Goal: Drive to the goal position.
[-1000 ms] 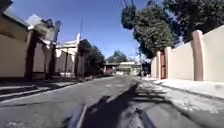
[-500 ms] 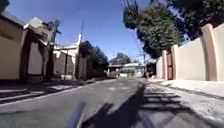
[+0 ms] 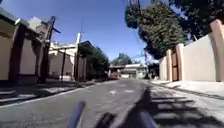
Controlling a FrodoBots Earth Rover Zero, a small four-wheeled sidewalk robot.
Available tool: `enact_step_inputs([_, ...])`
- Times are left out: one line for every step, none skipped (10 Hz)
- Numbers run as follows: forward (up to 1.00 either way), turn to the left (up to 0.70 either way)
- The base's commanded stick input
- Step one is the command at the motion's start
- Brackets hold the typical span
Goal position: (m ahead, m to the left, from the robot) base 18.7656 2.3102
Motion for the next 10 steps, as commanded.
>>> enact_step_inputs([1.00, 0.00])
enact_step_inputs([1.00, 0.00])
enact_step_inputs([1.00, 0.00])
enact_step_inputs([1.00, 0.00])
enact_step_inputs([1.00, 0.00])
enact_step_inputs([1.00, -0.16])
enact_step_inputs([1.00, -0.32])
enact_step_inputs([1.00, -0.37])
enact_step_inputs([1.00, -0.37])
enact_step_inputs([1.00, -0.37])
